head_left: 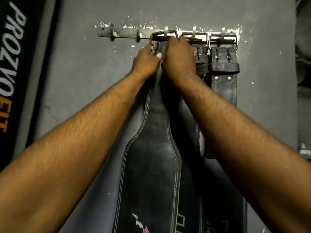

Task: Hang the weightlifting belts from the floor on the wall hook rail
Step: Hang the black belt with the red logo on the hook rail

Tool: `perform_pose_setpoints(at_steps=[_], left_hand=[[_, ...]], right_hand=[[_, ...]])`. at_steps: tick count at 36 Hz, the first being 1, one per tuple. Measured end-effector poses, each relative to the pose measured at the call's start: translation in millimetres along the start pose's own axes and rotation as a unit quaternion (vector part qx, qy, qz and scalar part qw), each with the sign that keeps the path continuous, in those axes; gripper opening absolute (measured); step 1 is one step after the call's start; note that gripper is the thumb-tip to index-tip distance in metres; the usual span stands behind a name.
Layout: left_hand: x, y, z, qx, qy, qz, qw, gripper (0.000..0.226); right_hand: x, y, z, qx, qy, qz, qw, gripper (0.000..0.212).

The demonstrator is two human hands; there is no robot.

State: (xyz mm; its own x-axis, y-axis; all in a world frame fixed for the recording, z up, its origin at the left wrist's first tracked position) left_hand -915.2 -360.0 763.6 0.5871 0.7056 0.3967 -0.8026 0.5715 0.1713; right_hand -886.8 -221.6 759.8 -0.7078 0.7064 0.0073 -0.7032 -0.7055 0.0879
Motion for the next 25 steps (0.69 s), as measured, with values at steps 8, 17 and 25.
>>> perform_pose_setpoints(at_steps=[8,17,25], left_hand=[[-41,-31,-109,-0.09,-0.079,-0.081,0.99,0.03],[-95,-67,-210,-0.211,-0.119,-0.051,0.969,0.046],[-108,-72,-225,-0.173,-0.191,-0.124,0.958,0.046]], right_hand=[[2,-5,-122,-0.022,0.069,0.137,0.988,0.067],[34,3,-240,-0.187,0.294,0.148,0.925,0.058],[49,-3,-261,-0.183,0.37,0.229,0.882,0.05]])
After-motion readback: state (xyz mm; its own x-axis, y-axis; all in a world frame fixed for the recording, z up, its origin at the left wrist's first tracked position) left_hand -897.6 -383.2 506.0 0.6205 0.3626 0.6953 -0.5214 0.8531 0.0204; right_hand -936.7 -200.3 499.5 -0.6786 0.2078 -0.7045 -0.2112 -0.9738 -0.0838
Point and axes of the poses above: each hand's wrist, its own z-axis towards the middle knuckle, its own y-axis out of the palm, x = y × z, the point moved 10 cm from there along z, towards the middle knuckle, and after that the axes turned 13 degrees about x, right-handed, at the moved point
